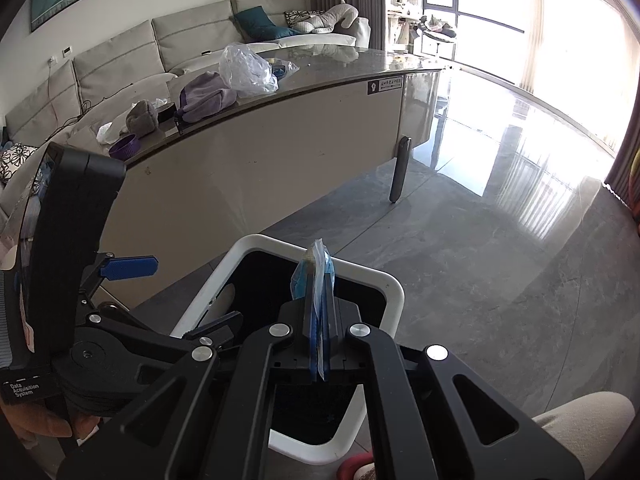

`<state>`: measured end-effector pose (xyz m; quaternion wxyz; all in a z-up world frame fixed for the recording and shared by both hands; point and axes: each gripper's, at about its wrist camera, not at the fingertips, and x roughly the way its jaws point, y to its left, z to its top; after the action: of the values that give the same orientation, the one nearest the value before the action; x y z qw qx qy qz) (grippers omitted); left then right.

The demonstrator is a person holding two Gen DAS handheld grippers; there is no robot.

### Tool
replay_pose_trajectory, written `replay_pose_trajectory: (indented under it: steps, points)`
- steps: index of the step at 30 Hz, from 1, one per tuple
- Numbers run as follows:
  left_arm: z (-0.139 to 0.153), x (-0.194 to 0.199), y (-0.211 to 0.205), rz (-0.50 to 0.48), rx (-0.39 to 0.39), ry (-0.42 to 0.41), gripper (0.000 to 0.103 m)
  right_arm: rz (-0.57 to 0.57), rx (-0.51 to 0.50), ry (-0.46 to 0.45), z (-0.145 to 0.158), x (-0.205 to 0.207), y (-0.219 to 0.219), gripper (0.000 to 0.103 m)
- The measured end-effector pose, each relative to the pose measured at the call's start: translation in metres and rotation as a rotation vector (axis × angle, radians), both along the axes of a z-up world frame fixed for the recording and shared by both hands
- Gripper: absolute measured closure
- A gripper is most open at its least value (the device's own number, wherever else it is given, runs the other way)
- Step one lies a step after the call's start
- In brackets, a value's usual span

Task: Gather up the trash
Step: 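Open both grippers to drop the bags into the bin, then return to the table and grasp the purple bottle cap with the left gripper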

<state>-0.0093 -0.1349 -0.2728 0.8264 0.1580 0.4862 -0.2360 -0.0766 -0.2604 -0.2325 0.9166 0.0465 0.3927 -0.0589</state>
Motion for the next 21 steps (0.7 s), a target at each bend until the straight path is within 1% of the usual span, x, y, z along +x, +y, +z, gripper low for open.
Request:
replay_pose_trajectory:
  steps: [6,9,12,13,14,15,16,17,18,21]
  points:
    - [0.021,0.011,0.024,0.074,-0.002,-0.077,0.005,0.036,0.007,0.019,-0.007,0.012,0.009,0.1]
    - [0.031,0.014,0.033,0.112,0.01,-0.129,0.005,0.056,0.011,0.04,-0.015,0.02,0.015,0.1]
    - [0.039,0.017,0.038,0.127,0.011,-0.149,0.005,0.07,0.011,0.069,-0.024,0.026,0.02,0.099]
    - [0.041,0.018,0.04,0.131,0.007,-0.152,0.005,0.072,0.005,0.079,-0.027,0.028,0.021,0.095]
    - [0.041,0.019,0.042,0.135,0.002,-0.156,0.005,0.079,0.002,0.104,-0.031,0.031,0.024,0.061]
    - [0.041,0.02,0.044,0.138,-0.001,-0.157,0.005,0.081,-0.002,0.133,-0.035,0.033,0.025,0.008]
    - [0.041,0.021,0.044,0.141,-0.004,-0.156,0.005,0.07,-0.019,0.154,-0.039,0.035,0.027,0.007]
    - [0.041,0.022,0.046,0.143,-0.006,-0.153,0.005,0.058,-0.042,0.14,-0.042,0.037,0.028,0.005]
    - [0.041,0.024,0.046,0.146,-0.006,-0.152,0.005,0.047,-0.064,0.163,-0.042,0.034,0.029,0.005]
    - [0.04,0.022,0.049,0.152,-0.009,-0.15,0.005,0.033,-0.062,0.161,-0.041,0.034,0.027,0.005]
